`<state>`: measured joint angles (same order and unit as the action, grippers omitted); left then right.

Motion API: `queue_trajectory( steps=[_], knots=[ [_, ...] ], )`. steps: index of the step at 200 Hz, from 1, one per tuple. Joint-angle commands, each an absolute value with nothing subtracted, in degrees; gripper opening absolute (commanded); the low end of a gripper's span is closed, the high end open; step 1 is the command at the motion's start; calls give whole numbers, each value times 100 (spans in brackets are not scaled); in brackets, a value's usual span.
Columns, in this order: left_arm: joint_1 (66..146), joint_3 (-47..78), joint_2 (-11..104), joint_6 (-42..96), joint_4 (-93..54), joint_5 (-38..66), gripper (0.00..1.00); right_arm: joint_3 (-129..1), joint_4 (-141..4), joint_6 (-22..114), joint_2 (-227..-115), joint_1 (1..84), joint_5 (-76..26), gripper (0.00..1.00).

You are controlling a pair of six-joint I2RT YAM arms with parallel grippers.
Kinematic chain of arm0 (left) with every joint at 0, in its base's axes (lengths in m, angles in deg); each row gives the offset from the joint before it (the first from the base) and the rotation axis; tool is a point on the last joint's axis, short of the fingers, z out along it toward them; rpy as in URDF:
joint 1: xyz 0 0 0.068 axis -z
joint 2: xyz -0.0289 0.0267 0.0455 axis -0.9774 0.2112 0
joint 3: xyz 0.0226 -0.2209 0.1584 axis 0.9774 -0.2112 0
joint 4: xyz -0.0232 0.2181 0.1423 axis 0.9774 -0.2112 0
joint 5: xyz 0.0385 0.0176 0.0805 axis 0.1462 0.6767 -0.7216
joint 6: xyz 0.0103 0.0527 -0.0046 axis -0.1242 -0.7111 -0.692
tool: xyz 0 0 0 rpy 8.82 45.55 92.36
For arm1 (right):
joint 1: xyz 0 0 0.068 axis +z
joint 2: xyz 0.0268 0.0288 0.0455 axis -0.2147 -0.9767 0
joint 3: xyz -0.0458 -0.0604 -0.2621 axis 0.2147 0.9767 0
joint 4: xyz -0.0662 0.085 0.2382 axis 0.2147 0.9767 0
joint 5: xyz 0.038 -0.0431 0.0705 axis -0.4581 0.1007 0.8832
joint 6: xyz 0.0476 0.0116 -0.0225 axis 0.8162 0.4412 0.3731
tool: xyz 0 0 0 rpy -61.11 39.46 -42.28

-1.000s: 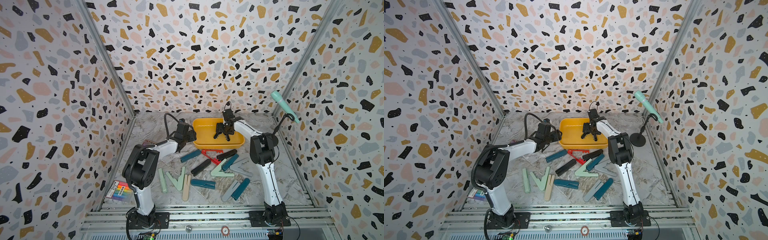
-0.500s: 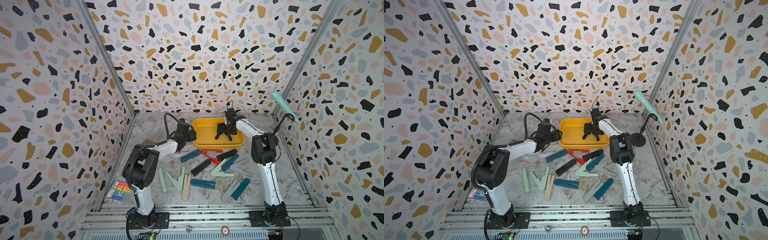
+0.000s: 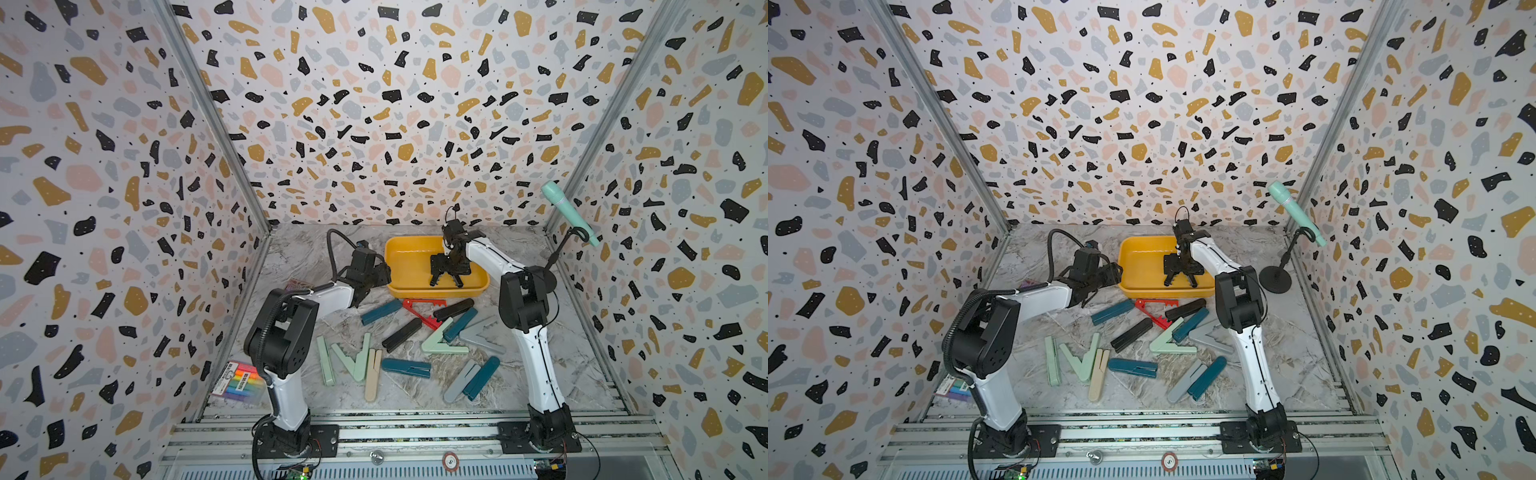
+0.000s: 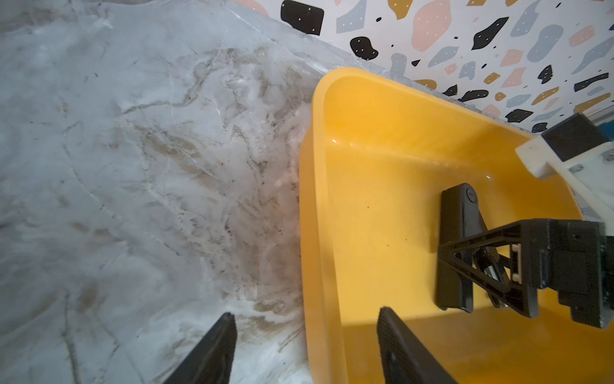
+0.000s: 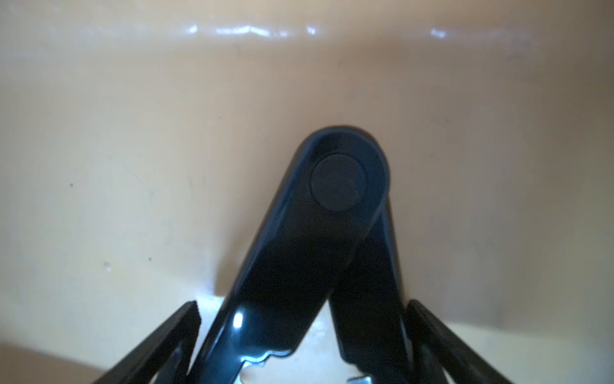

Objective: Put the pruning pliers into the storage box
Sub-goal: Place the pruning pliers in the storage box.

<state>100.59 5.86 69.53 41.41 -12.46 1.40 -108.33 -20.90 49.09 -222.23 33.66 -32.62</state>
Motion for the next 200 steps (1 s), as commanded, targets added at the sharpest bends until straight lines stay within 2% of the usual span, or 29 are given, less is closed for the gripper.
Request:
queue_trajectory(
  steps=[1,13,18,22,31,36,50,71,118,165,180,200],
  knots=[
    [9987,466,6819,4114,-1013,222,67,-10579,-1148,4914,-22323,3393,-3010,91],
    [9970,430,6790,4127,-980,223,67,-10409,-1166,4900,-22270,3393,-2934,85],
    [9962,421,6783,4126,-967,221,67,-10362,-1165,4899,-22265,3386,-2863,77],
    [9960,413,6780,4126,-964,218,67,-10333,-1165,4905,-22261,3385,-2778,68],
    [9952,401,6767,4133,-965,218,67,-10292,-1174,4919,-22265,3371,-2624,36],
    [9946,399,6762,4134,-973,218,67,-10281,-1181,4959,-22258,3368,-2617,26],
    [9926,390,6740,4133,-985,214,67,-10220,-1309,5054,-22193,3329,-2587,20],
    [9892,375,6710,4152,-989,194,67,-10166,-1584,5228,-22104,3174,-2473,0],
    [9884,367,6692,4198,-962,165,67,-10049,-2422,5688,-21891,2871,-2220,0],
    [9885,414,6744,4255,-927,274,67,-10804,-2106,5543,-22084,2875,-3203,0],
    [9881,441,6777,4286,-920,357,67,-11137,-1858,5386,-22270,2884,-3593,20],
    [9883,451,6785,4310,-927,394,67,-11469,-1636,5231,-22448,2927,-4043,24]
  ],
)
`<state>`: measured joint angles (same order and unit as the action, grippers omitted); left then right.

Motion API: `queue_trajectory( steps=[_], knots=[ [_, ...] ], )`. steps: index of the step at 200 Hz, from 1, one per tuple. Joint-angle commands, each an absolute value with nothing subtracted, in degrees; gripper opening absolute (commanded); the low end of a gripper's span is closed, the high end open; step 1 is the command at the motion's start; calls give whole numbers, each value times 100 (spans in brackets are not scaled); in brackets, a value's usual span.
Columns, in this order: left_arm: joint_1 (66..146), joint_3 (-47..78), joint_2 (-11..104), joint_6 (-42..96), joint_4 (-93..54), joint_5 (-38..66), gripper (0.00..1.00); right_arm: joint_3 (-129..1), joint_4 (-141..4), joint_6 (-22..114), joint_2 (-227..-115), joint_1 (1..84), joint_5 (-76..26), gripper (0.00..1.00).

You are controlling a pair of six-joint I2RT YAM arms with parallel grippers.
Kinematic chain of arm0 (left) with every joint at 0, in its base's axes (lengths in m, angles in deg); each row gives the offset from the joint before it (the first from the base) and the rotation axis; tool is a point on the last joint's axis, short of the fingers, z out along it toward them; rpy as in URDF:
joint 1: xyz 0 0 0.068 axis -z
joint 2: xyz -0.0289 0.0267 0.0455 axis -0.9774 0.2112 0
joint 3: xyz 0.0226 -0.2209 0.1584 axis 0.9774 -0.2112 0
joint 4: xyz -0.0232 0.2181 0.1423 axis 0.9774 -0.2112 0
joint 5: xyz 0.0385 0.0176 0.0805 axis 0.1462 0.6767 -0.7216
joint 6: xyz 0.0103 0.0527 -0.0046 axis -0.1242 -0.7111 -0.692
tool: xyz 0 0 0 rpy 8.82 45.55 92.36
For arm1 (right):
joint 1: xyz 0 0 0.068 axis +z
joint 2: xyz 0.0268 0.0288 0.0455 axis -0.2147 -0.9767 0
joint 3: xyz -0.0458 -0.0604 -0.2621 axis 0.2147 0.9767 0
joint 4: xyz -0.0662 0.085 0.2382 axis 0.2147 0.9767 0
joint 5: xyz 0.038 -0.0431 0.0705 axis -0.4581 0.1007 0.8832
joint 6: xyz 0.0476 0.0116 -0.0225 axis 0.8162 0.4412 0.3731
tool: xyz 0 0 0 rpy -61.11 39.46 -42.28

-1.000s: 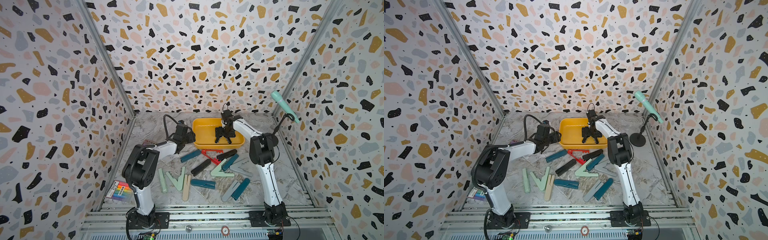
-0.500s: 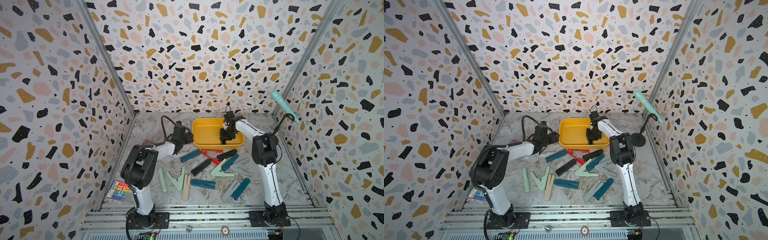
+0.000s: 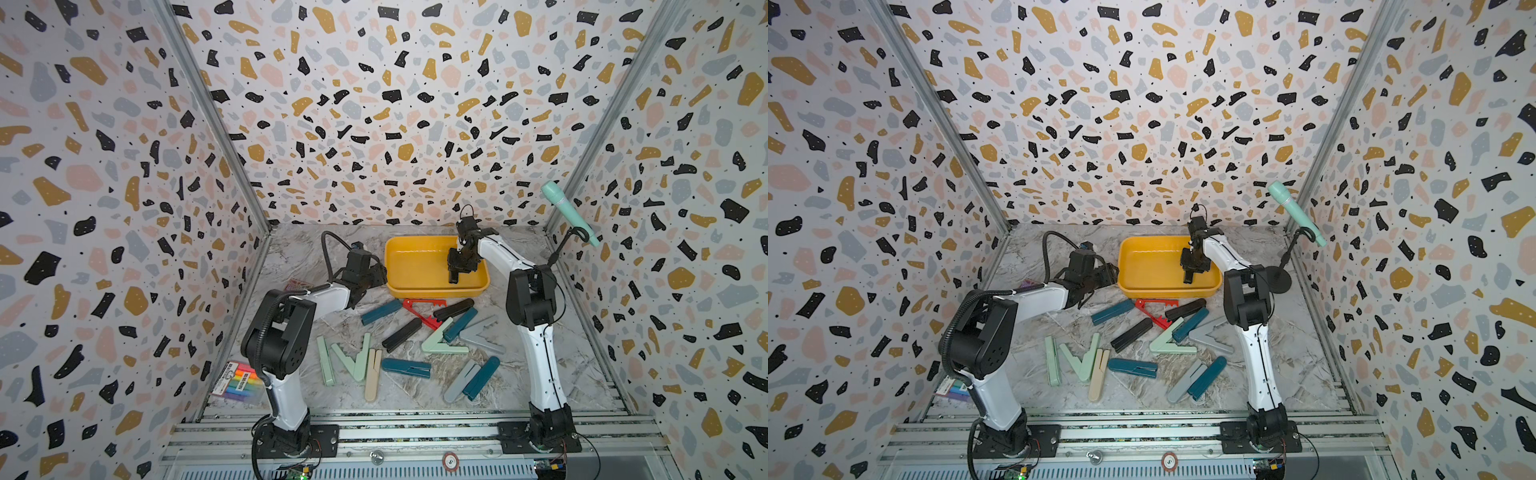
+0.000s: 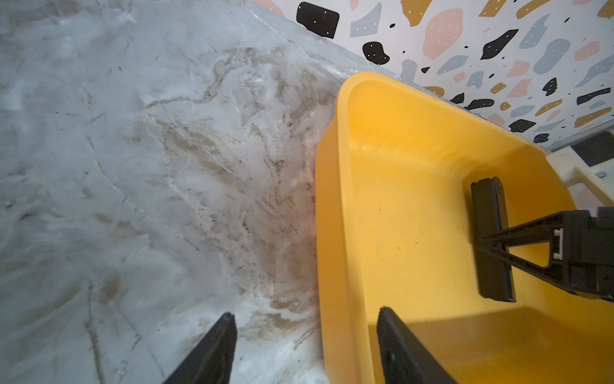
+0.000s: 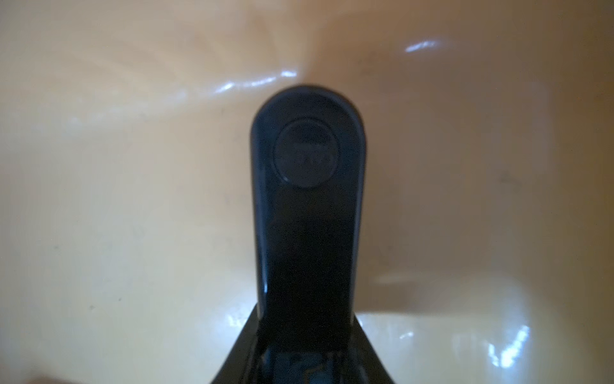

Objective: Put the pruning pliers into the storage box
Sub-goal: Place the pruning pliers in the storage box.

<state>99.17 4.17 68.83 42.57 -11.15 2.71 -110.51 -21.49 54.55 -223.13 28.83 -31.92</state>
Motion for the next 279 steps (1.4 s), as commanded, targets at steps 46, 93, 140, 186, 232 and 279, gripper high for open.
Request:
queue_trajectory(
  steps=[46,93,140,186,232,279],
  knots=[
    [9888,454,6719,4282,-927,378,67,-11800,-1194,4977,-22722,2757,-4145,30],
    [9881,410,6683,4267,-927,359,67,-11659,-1122,4632,-22573,2695,-4163,49],
    [9882,307,6604,4304,-927,332,67,-11656,-1203,4595,-22473,2594,-4141,56],
    [9881,232,6516,4325,-927,291,67,-11667,-1339,4675,-22366,2594,-4035,55],
    [9883,214,6457,4328,-927,247,67,-11658,-1463,4746,-22349,2615,-3833,0],
    [9886,152,6419,4343,-926,192,67,-11682,-1658,4823,-22282,2629,-3638,2]
  ],
)
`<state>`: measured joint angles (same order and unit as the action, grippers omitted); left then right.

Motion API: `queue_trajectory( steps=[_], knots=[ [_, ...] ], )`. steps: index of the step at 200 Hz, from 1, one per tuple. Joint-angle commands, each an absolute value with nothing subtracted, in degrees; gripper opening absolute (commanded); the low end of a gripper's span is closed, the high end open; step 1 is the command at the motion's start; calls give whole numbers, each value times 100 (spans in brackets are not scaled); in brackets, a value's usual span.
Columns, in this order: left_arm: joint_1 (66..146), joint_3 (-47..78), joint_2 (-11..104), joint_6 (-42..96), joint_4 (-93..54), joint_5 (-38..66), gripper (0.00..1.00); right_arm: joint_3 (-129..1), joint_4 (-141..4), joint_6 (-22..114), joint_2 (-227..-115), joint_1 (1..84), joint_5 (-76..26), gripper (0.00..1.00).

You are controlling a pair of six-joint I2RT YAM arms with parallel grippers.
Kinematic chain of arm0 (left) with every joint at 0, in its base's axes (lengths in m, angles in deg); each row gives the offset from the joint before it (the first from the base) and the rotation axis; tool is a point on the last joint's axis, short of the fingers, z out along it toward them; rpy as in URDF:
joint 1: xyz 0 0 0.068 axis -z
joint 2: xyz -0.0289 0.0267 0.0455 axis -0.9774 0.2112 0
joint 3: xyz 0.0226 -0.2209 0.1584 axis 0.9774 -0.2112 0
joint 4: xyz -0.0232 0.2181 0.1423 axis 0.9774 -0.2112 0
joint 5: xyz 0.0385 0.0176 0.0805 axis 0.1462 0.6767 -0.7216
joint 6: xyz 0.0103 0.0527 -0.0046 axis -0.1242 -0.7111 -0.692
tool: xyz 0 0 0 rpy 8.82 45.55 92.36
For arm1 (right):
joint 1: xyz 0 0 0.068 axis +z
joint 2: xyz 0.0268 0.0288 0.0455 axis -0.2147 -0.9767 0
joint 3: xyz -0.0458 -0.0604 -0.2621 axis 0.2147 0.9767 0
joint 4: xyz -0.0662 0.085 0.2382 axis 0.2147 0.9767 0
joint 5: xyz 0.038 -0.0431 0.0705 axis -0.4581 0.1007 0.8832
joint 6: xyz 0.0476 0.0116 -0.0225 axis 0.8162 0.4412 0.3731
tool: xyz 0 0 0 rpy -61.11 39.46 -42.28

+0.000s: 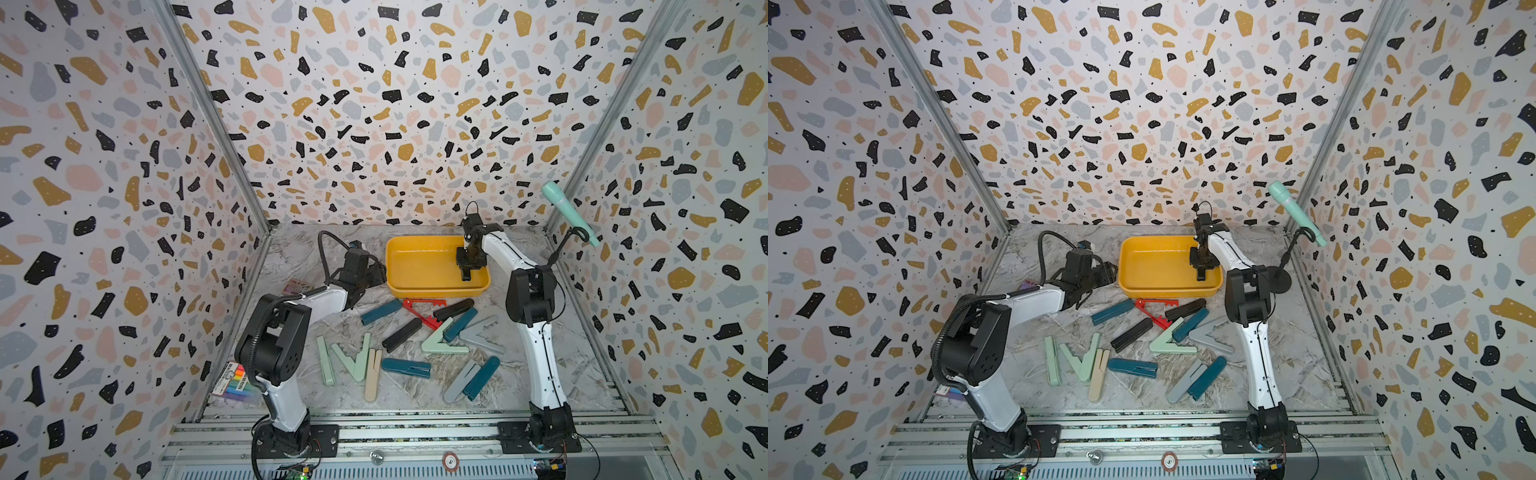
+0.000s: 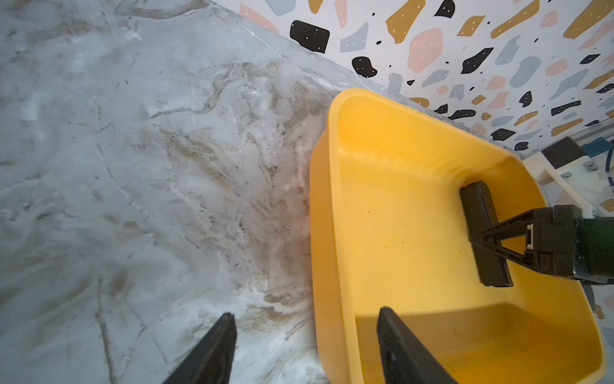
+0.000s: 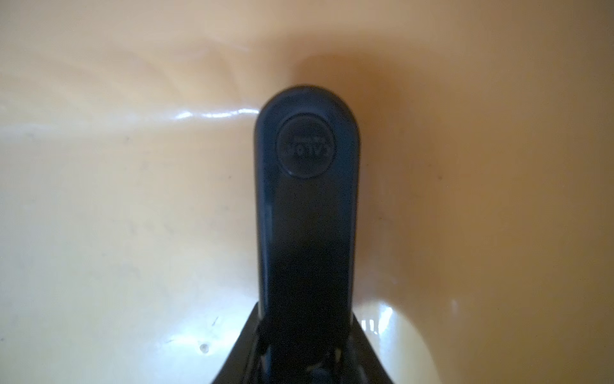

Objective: Put the pruning pliers into the storage box
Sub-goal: Place the pruning pliers in the storage box.

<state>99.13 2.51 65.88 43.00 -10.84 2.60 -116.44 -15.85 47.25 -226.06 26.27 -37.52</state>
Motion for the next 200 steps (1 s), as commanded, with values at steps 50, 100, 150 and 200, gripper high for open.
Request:
queue_trajectory(
  steps=[50,100,150,200],
  knots=[
    [9884,127,6394,4372,-927,218,67,-11731,-1624,4866,-22353,2485,-3809,37],
    [9881,135,6371,4372,-927,219,67,-11780,-1638,4793,-22307,2540,-3944,49],
    [9883,122,6358,4388,-924,214,67,-11915,-1596,4791,-22268,2550,-4050,52],
    [9883,103,6331,4381,-923,165,67,-12223,-1553,4744,-22055,2619,-4169,57]
  ],
)
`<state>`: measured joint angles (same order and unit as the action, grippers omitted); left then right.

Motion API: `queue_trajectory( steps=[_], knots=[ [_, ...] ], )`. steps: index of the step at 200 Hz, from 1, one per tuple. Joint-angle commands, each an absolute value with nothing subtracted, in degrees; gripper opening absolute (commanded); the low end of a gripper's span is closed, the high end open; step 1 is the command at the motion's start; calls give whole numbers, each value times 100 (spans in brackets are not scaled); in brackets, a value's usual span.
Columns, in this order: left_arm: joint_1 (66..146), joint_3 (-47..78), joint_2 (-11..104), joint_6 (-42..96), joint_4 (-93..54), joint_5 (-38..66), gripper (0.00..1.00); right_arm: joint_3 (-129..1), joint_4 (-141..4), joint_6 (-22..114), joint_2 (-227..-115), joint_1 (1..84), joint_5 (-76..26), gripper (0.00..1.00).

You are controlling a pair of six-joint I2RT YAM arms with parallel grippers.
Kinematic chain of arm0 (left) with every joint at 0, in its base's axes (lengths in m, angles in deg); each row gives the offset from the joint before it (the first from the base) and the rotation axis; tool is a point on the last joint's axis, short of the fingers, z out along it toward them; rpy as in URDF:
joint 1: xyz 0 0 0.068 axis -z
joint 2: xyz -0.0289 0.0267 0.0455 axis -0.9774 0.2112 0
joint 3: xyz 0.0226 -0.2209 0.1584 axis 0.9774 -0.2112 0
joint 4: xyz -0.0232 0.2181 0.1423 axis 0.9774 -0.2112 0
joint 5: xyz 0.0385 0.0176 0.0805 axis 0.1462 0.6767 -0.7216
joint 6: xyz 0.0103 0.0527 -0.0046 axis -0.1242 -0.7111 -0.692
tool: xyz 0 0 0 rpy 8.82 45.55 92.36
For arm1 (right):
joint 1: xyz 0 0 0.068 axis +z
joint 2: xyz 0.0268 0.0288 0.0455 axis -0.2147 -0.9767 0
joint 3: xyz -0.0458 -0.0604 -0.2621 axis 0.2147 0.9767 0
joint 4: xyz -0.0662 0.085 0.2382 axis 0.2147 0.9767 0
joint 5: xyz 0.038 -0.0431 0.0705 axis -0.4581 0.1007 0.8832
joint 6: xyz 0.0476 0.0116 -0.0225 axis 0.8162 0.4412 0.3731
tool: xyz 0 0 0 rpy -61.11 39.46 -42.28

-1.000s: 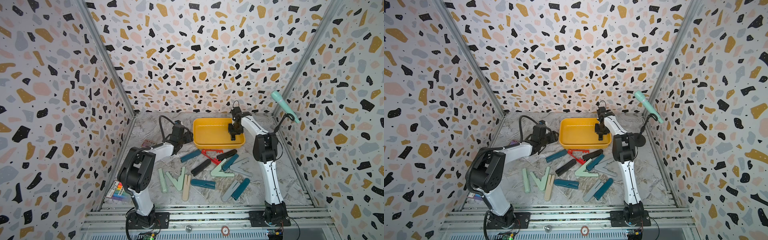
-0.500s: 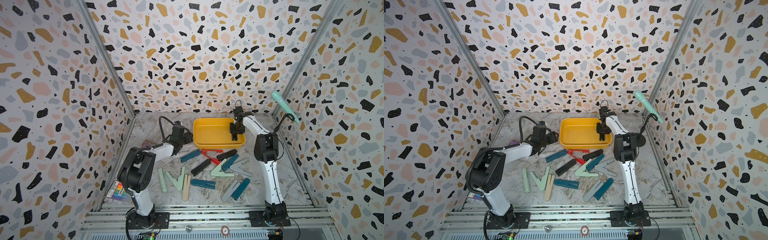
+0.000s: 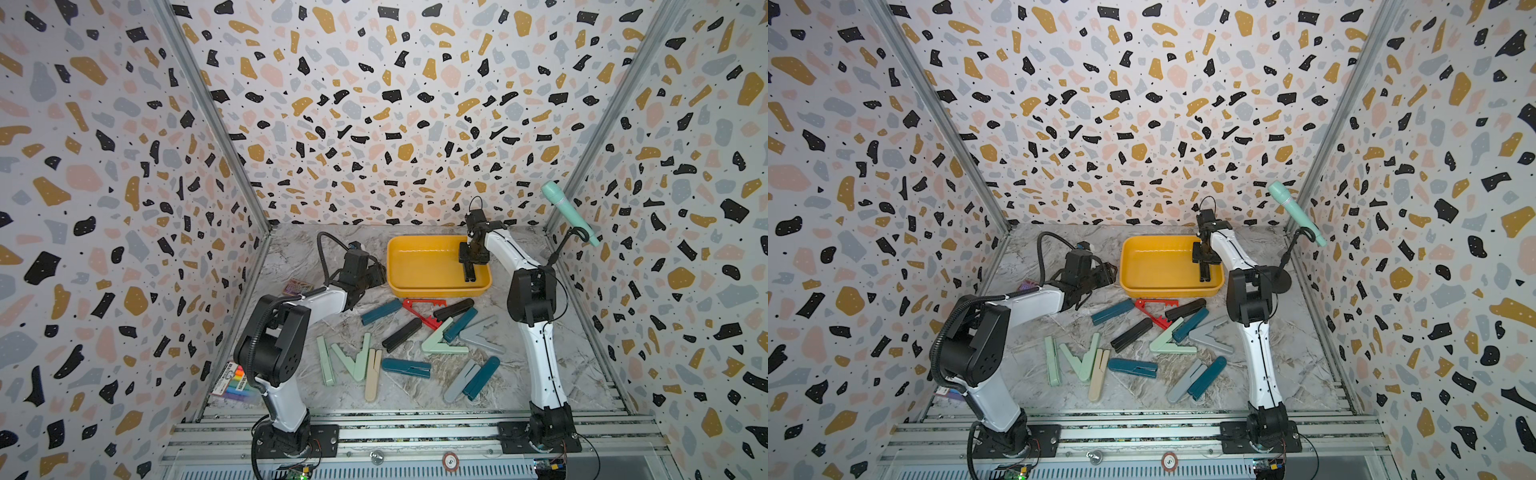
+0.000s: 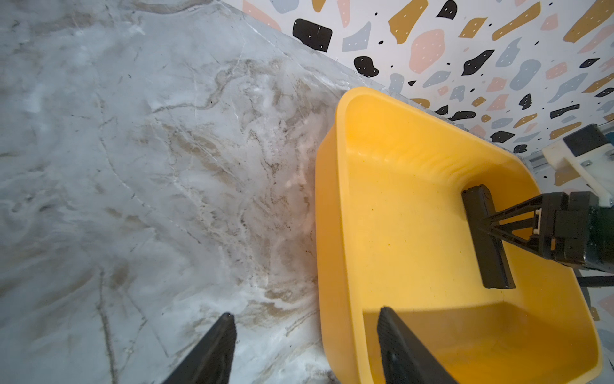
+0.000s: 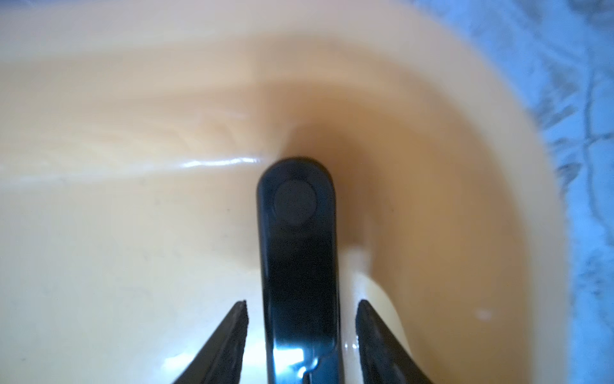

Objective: Put the pruning pliers into the storage box
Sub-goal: Place the pruning pliers in the storage box.

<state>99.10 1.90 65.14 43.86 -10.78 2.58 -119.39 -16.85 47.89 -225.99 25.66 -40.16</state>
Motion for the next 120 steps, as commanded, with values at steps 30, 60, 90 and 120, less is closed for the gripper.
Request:
queue_trajectory(
  steps=[30,60,90,120],
  knots=[
    [9890,77,6282,4374,-927,115,67,-12220,-1561,4629,-21826,2685,-4282,57],
    [9898,-58,6102,4343,-927,-74,69,-11951,-1720,4243,-21393,2825,-4641,59],
    [9962,-278,5820,4287,-668,-422,80,-10618,-2503,4036,-20392,2861,-4595,62],
    [10117,-491,5455,4130,-587,-761,92,-8771,-3438,3769,-19146,2870,-4259,62]
  ],
)
